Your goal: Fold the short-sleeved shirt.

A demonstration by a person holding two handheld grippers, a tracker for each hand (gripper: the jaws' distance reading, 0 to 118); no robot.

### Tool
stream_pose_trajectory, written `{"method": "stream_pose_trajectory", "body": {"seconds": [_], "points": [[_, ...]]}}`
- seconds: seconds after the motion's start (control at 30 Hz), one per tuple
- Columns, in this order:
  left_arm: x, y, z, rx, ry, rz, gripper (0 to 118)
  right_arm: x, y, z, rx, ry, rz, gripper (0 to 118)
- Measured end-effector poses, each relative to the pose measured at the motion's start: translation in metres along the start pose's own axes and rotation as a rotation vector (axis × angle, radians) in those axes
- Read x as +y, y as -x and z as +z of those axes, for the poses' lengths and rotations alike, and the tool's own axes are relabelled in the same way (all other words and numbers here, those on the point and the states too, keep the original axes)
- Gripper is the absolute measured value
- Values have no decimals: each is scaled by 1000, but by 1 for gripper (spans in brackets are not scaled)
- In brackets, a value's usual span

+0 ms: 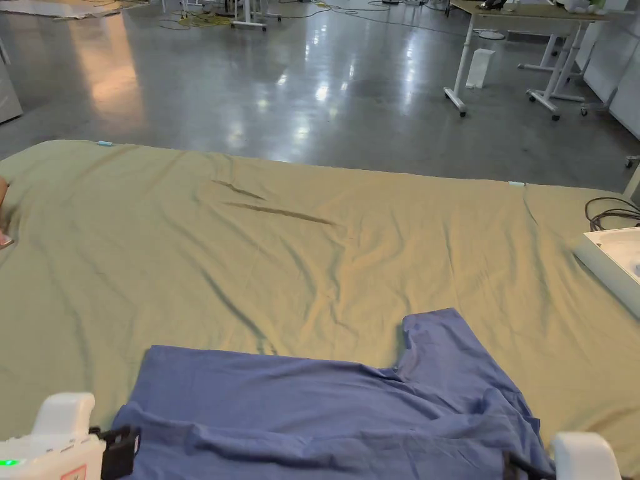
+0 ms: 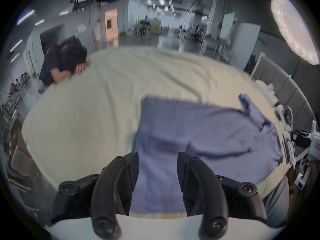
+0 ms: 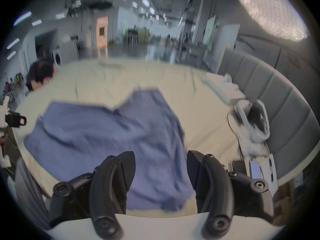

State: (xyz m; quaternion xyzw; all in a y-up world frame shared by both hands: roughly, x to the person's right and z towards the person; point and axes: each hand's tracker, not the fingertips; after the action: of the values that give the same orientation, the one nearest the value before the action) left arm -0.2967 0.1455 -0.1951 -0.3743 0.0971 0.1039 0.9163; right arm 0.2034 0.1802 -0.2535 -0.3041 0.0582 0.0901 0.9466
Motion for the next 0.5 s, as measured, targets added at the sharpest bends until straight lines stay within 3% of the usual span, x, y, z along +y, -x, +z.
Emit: {"method": "stream_pose_trajectory", "body": {"seconds": [0.2,0.27,0.37,0.5], "points": [[45,-48,14,-15,-271,-46,50,57,38,-2,19,-278,-50,65],[53,-60,20,-14,-336,-53,50,67,47,-2,17,-326,-63,60],[62,-74,26,12,-385,-91,46,75,56,-3,40,-373,-96,34],[64,-81,29,28,-419,-102,13,77,63,-4,10,-410,-104,0]]}}
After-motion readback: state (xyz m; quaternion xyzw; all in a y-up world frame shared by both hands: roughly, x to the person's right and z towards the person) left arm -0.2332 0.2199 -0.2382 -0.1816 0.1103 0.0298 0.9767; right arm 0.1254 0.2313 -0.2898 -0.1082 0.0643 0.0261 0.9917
